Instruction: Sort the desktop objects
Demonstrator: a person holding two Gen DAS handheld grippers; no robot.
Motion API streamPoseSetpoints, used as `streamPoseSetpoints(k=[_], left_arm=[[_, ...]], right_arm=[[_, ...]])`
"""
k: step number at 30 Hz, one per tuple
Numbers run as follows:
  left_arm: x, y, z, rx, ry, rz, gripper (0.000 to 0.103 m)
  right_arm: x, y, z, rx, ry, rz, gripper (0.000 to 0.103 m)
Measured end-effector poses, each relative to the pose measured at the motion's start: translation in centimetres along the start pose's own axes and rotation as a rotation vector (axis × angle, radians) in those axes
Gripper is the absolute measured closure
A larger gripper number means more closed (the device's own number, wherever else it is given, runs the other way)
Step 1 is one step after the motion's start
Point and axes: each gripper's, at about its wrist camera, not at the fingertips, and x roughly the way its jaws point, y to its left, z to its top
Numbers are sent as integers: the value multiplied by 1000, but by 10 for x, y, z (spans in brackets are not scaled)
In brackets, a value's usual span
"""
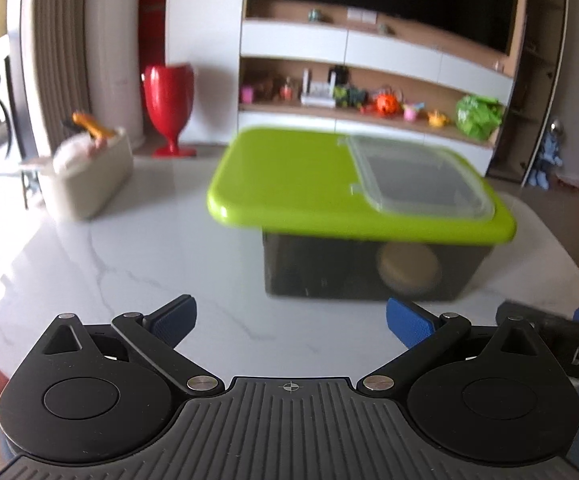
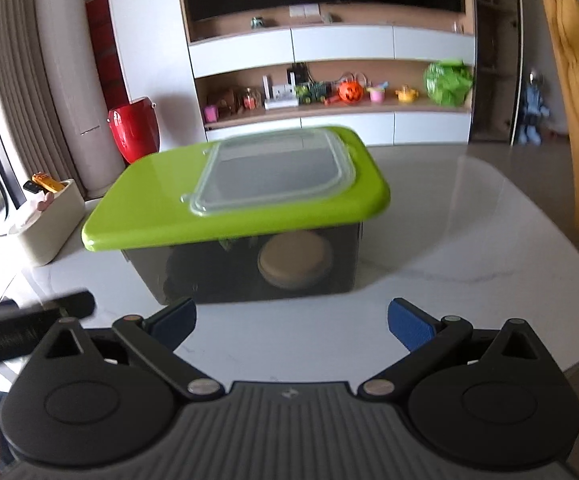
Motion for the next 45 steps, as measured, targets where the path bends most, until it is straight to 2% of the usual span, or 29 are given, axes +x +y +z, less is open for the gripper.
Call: streamPoseSetpoints(k=[6,15,20,45], left_arm=[[6,-11,-11,35,13,9,0],[-6,-11,-11,8,-47,1,0],[-7,-13,-11,12,-43,2,0],[-7,-18,-18,9,-21,8,0]], right_arm=[[7,1,-8,-11,9,-37,0],[1,1,-13,13,-11,-1,0],[-6,5,-12,1,-28,3,0],[-4,11,-13,12,-8,18,0]])
